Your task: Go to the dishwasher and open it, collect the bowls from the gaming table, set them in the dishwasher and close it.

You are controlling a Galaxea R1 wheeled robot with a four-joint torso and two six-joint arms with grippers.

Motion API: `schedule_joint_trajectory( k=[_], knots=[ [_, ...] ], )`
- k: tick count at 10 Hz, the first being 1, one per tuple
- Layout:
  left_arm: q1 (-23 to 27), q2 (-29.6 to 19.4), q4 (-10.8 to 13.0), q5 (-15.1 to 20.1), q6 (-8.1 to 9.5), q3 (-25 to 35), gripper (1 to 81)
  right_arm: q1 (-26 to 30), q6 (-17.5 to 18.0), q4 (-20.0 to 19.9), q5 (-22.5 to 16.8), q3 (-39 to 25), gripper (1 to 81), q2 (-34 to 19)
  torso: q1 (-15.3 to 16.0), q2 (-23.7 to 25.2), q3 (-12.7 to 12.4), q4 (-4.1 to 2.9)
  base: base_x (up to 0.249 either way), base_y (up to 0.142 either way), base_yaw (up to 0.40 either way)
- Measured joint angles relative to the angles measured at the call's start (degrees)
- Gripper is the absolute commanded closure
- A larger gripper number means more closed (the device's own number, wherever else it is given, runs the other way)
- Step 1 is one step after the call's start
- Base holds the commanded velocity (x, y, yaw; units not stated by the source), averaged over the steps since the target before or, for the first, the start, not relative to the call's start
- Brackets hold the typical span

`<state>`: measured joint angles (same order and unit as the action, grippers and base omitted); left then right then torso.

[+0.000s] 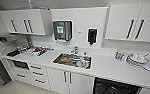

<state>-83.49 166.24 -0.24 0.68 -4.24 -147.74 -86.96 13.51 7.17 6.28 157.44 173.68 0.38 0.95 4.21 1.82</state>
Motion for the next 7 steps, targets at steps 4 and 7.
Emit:
schedule_joint_trajectory(
  k=[4, 7],
  knots=[
    [0.48, 2.0, 0.0, -0.02, -0.02, -3.12, 1.0, 0.3, 0.0, 0.0, -0.02, 0.5, 1.0, 0.13, 0.0, 0.0, 0.0, 0.0, 0.0, 0.0, 0.365],
    [1.22, 2.52, 0.15, 0.0, -1.71, -5.05, 1.0, 0.49, 0.05, 0.0, 0.0, 0.91, 1.0, 0.3, 0.0, 0.0, 0.0, 0.0, 0.0, 0.0, 0.366]
  ],
)
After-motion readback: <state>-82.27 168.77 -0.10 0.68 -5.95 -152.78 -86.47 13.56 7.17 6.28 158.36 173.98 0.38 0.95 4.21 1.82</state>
